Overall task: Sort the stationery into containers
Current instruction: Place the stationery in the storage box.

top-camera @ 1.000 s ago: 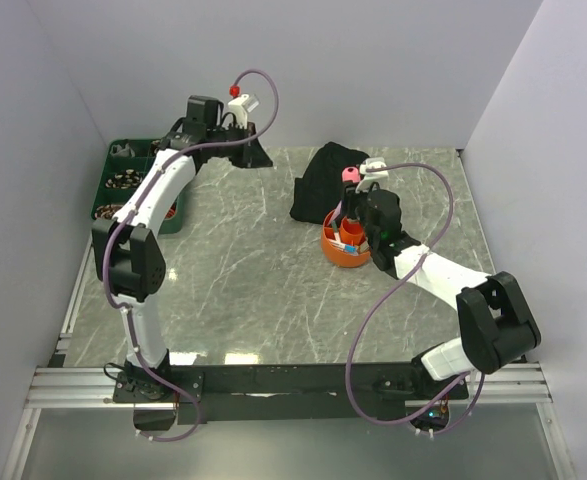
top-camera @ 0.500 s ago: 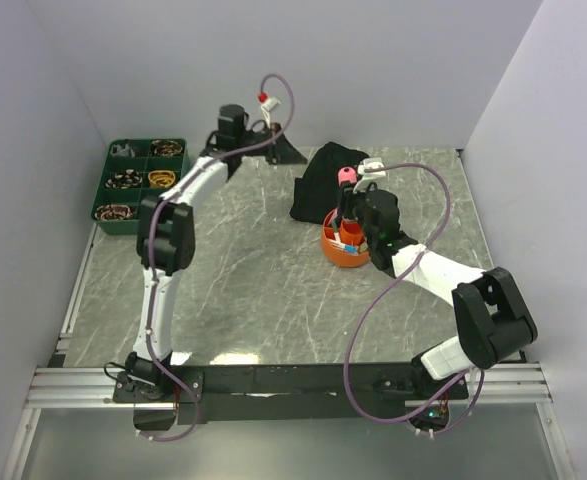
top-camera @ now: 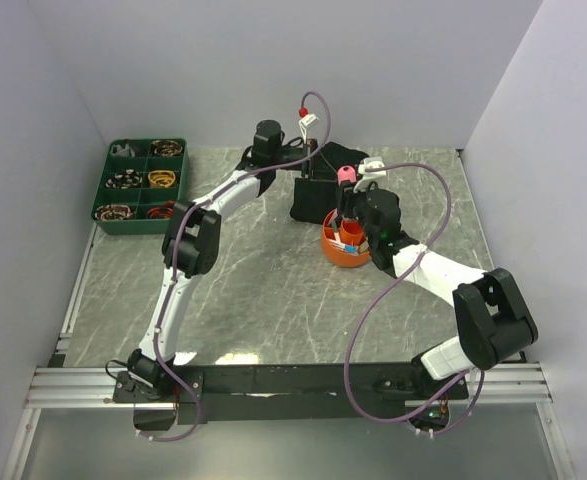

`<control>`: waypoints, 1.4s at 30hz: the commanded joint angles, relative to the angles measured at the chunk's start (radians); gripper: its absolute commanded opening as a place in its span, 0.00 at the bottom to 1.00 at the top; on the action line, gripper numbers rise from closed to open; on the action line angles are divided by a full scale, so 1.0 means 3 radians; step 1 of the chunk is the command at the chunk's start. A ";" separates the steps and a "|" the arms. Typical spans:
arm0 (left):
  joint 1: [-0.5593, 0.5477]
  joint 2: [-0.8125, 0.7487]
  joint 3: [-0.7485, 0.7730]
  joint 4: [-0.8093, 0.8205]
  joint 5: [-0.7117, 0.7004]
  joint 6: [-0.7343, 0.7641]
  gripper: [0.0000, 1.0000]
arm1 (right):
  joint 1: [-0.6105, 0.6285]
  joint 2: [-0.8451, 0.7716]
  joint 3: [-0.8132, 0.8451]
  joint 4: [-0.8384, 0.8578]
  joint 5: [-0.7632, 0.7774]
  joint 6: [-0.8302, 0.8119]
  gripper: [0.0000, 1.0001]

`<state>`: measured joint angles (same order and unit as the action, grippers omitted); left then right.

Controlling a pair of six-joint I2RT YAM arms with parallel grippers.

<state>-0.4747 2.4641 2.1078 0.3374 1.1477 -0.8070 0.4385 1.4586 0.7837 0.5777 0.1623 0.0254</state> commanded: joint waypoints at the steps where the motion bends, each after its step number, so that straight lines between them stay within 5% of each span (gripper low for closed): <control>1: -0.0048 -0.0222 0.0128 0.0455 0.0137 -0.0209 0.06 | -0.0004 -0.0050 0.0062 0.0114 -0.0035 -0.0033 0.00; 28: -0.0279 -0.0130 0.0214 0.0644 0.0158 -0.0342 0.07 | -0.0009 0.0016 -0.0092 0.0063 -0.0168 -0.0177 0.00; 42: -0.0274 0.0070 0.0347 0.0798 0.0117 -0.0475 0.07 | -0.0010 0.0241 0.0379 -0.0754 -0.0224 -0.0146 0.00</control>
<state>-0.4969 2.5149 2.1273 0.4469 1.1038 -0.8993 0.4320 1.4967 0.8608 0.4843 0.1120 -0.0200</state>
